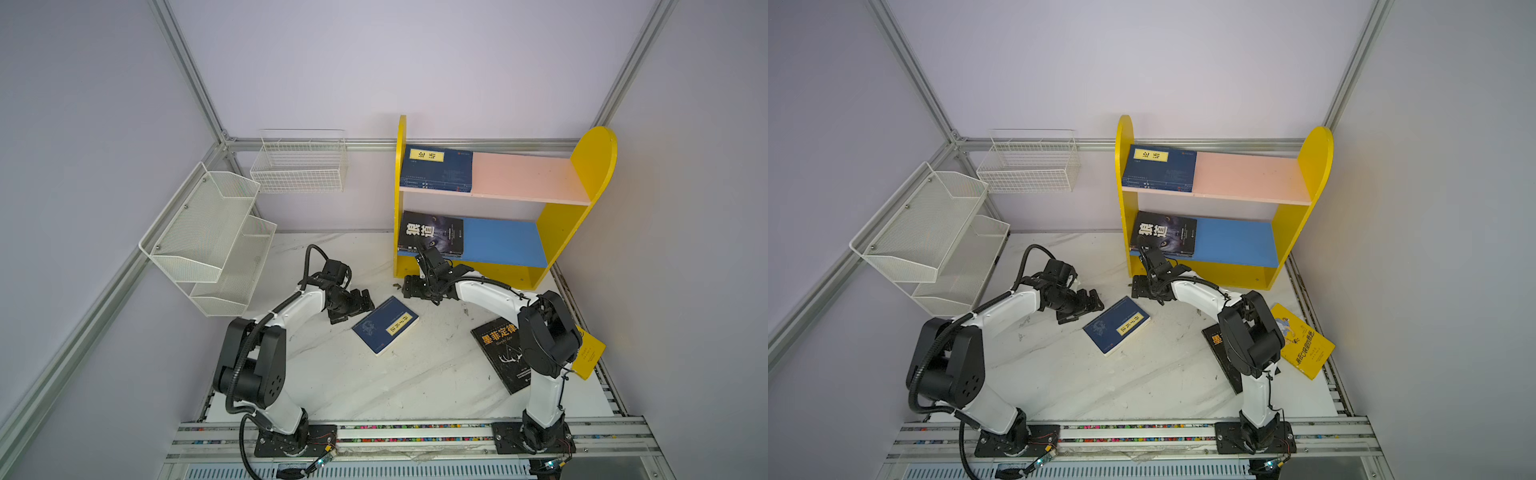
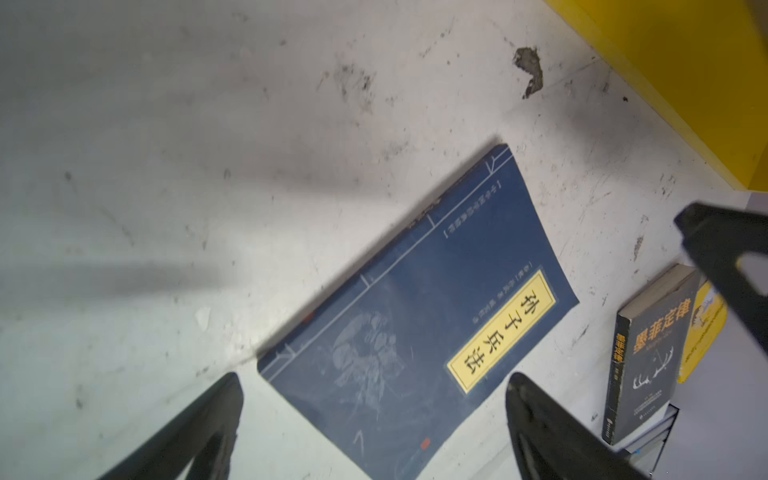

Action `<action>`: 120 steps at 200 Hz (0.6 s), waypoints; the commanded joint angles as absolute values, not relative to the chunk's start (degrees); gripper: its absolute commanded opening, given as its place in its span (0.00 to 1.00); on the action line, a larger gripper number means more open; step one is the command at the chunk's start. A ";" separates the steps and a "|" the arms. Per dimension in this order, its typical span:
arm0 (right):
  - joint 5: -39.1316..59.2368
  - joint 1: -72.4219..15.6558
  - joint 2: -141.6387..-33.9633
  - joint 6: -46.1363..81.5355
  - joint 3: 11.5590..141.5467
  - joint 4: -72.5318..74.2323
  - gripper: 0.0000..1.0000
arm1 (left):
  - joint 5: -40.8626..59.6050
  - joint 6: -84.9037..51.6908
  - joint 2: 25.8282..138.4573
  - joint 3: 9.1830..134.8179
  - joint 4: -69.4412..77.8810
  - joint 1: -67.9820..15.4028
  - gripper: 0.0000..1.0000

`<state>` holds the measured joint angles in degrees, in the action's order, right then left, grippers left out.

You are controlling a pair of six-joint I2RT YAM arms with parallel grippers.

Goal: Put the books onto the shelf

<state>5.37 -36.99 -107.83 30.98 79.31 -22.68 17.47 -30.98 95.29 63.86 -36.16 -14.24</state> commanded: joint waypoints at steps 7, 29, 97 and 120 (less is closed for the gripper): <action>12.68 -38.29 -98.76 39.11 67.06 -21.27 0.80 | 17.87 -23.11 99.75 71.10 -35.05 -13.91 0.95; 19.97 -38.61 -96.21 44.61 59.19 -9.15 0.79 | 19.60 -20.70 102.64 72.71 -34.25 -13.94 0.94; 15.50 -41.16 -109.15 46.19 68.16 -8.49 0.67 | 28.52 -21.88 104.75 66.09 -33.56 -15.06 0.90; 10.52 -40.16 -111.21 45.62 73.44 -9.57 0.67 | 32.59 -24.00 99.27 59.38 -30.47 -17.40 0.90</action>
